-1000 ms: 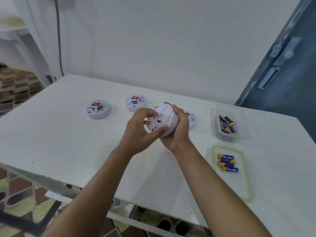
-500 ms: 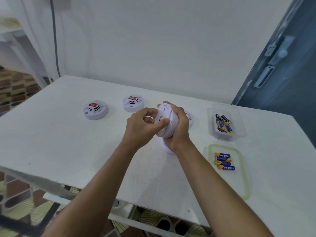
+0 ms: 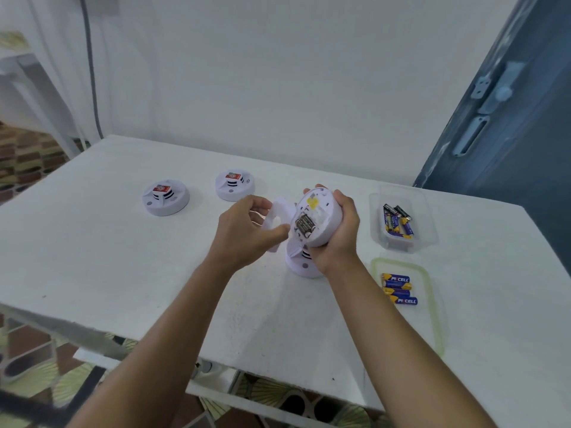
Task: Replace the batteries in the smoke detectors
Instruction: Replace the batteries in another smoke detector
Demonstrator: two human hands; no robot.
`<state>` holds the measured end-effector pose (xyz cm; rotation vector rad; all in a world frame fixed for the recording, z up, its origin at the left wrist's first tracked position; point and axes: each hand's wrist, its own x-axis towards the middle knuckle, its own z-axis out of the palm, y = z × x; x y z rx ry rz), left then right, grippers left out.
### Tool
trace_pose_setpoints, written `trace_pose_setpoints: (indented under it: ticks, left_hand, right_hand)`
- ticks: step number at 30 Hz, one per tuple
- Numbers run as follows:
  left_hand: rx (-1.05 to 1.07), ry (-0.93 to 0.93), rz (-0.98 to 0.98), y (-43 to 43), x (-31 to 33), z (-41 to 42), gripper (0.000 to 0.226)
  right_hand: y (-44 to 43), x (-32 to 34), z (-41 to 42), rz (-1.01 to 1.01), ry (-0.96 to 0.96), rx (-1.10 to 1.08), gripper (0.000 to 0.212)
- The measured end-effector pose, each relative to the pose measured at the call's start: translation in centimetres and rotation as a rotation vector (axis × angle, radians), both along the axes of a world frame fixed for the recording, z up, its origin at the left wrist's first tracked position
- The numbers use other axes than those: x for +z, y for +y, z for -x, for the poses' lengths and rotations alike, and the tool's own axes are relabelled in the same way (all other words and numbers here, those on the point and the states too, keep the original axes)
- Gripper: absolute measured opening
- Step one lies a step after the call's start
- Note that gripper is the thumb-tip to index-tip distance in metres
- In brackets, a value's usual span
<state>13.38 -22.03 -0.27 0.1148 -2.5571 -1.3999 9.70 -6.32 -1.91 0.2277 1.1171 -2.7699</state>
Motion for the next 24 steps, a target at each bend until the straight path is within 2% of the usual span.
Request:
trace_pose_setpoints:
  ticks: [4, 7, 14, 24]
  left_hand:
    - [-0.123, -0.100, 0.324, -1.8, -2.1, 0.1, 0.048]
    - [-0.147, -0.229, 0.446, -2.5, -3.7, 0.0, 0.052]
    - [-0.134, -0.358, 0.543, -2.5, -5.4, 0.0, 0.056]
    - [-0.127, -0.436, 0.552, -2.2, -4.5, 0.4, 0.063]
  right_hand:
    - [1.7, -0.8, 0.6, 0.098, 0.016, -0.005, 0.031]
    - [2.8, -1.1, 0.6, 0.179, 0.004, 0.067, 0.033]
    - [3.9, -0.9, -0.3, 0.232, 0.017, 0.199, 0.043]
    - [4.9, -0.7, -1.2, 0.237, 0.028, 0.229, 0.041]
